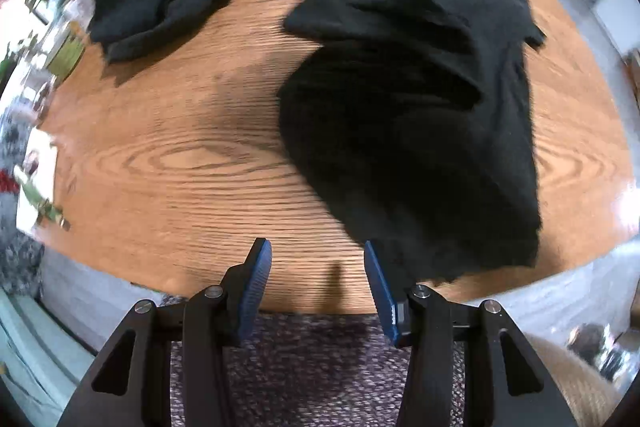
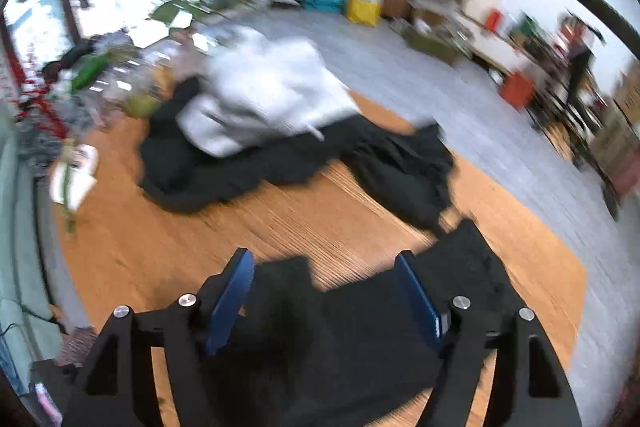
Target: Fold clothes
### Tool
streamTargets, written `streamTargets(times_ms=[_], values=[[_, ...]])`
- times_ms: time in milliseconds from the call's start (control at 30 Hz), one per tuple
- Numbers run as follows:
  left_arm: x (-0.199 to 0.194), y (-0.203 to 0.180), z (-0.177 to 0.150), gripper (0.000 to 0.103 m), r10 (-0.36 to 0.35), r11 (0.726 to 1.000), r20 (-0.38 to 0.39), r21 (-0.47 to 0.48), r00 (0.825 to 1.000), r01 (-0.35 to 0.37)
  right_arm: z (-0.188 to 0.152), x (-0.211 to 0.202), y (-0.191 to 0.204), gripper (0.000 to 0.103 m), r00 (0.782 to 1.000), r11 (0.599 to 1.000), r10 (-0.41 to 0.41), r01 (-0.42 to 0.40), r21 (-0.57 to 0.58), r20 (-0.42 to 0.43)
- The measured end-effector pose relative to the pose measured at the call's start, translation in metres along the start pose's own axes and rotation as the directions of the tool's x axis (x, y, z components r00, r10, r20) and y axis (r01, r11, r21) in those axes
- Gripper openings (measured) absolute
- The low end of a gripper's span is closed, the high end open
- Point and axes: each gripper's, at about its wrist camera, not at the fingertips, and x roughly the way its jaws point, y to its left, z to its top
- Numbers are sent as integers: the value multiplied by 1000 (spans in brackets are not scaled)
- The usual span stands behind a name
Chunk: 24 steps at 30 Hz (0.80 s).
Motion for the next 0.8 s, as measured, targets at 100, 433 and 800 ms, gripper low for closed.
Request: streamTargets(times_ms=[100, 433, 800], values=[[-6, -48, -1, 50, -19, 993, 42, 118, 999, 13, -39, 35, -68, 78, 985, 984, -80, 103, 146, -153], [19, -194, -13, 50, 176, 853, 178, 464, 968, -240, -176, 63, -249, 75, 959, 772, 52, 138, 620, -279], [35, -176, -4, 59, 196, 864, 181, 433, 964, -257, -185, 104, -271, 76, 970, 689, 174, 2, 725, -168]])
